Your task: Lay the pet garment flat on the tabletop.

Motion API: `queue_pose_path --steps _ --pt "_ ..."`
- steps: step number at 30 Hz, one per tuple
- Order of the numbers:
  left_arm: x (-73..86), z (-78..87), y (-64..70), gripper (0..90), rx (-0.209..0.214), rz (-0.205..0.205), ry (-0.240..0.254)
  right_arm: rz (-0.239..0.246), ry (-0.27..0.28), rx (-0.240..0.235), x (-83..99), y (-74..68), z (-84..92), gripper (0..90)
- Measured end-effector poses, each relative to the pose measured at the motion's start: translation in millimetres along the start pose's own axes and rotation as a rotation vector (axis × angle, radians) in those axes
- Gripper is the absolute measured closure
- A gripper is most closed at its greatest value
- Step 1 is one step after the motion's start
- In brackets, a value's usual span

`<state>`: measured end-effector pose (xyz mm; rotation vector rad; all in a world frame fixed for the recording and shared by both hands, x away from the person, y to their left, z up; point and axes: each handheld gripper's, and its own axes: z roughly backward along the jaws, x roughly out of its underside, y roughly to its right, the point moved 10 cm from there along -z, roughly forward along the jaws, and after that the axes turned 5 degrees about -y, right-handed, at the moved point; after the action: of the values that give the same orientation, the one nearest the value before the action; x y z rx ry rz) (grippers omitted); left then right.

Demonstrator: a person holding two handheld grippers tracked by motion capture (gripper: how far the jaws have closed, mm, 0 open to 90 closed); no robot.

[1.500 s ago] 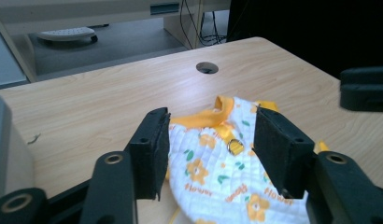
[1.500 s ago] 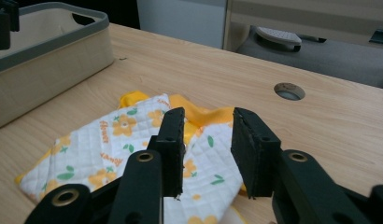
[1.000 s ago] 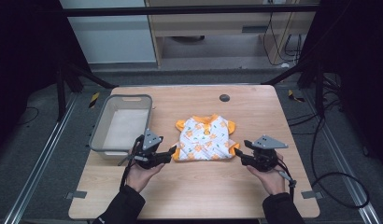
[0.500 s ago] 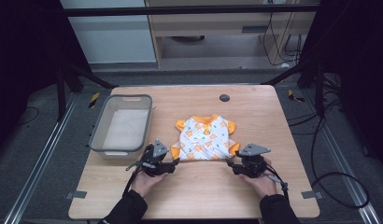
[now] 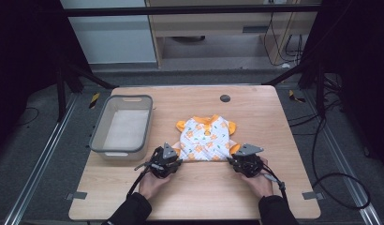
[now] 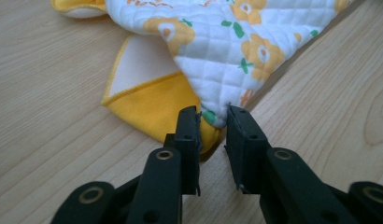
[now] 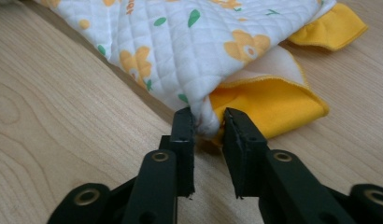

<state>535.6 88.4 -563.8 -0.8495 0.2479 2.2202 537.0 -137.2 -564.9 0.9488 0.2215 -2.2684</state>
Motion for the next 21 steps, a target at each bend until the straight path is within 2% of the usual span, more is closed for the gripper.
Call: queue_pose_path --steps 5,8,10,11,12,13,14,15,17,18,19,20,21 --pt "-0.8 3.1 2.7 82.9 0.025 0.011 -0.005 0.008 -0.006 -0.012 -1.8 -4.3 1.7 80.1" --pt "-3.8 11.3 4.8 83.5 0.059 0.031 0.01 -0.008 0.023 -0.044 -7.4 -8.3 12.0 81.2" --pt "-7.5 21.3 6.8 83.5 0.076 0.037 0.032 -0.008 0.037 -0.052 -9.2 -9.4 16.1 81.3" --pt "-10.1 29.1 8.6 83.6 0.086 0.034 0.048 -0.011 0.06 -0.069 -11.4 -11.6 24.6 81.4" --pt "-10.1 29.1 8.6 83.6 0.086 0.034 0.048 -0.011 0.06 -0.069 -11.4 -11.6 24.6 81.4" --pt "-12.7 38.9 10.7 83.6 0.1 0.034 0.07 -0.023 0.069 -0.087 -12.0 -13.8 32.3 81.5" --pt "-12.7 38.9 10.7 83.6 0.1 0.034 0.07 -0.023 0.069 -0.087 -12.0 -13.8 32.3 81.5" --pt "-14.1 49.3 12.5 83.6 0.114 0.034 0.088 -0.026 0.088 -0.102 -13.9 -16.5 39.9 81.6" --pt "-15.6 60.0 14.1 83.6 0.134 0.043 0.105 -0.026 0.113 -0.123 -17.5 -20.6 50.9 81.7" --pt "-15.6 60.0 14.1 83.6 0.134 0.043 0.105 -0.026 0.113 -0.123 -17.5 -20.6 50.9 81.7" --pt "-17.1 70.0 15.8 83.6 0.154 0.051 0.12 -0.025 0.141 -0.138 -22.6 -24.4 63.1 81.7" --pt "-17.1 70.0 15.8 83.6 0.154 0.051 0.12 -0.024 0.151 -0.143 -24.7 -25.4 66.8 81.7" --pt "-18.7 79.2 17.8 83.5 0.168 0.049 0.13 -0.027 0.164 -0.15 -27.6 -26.4 71.7 81.7"
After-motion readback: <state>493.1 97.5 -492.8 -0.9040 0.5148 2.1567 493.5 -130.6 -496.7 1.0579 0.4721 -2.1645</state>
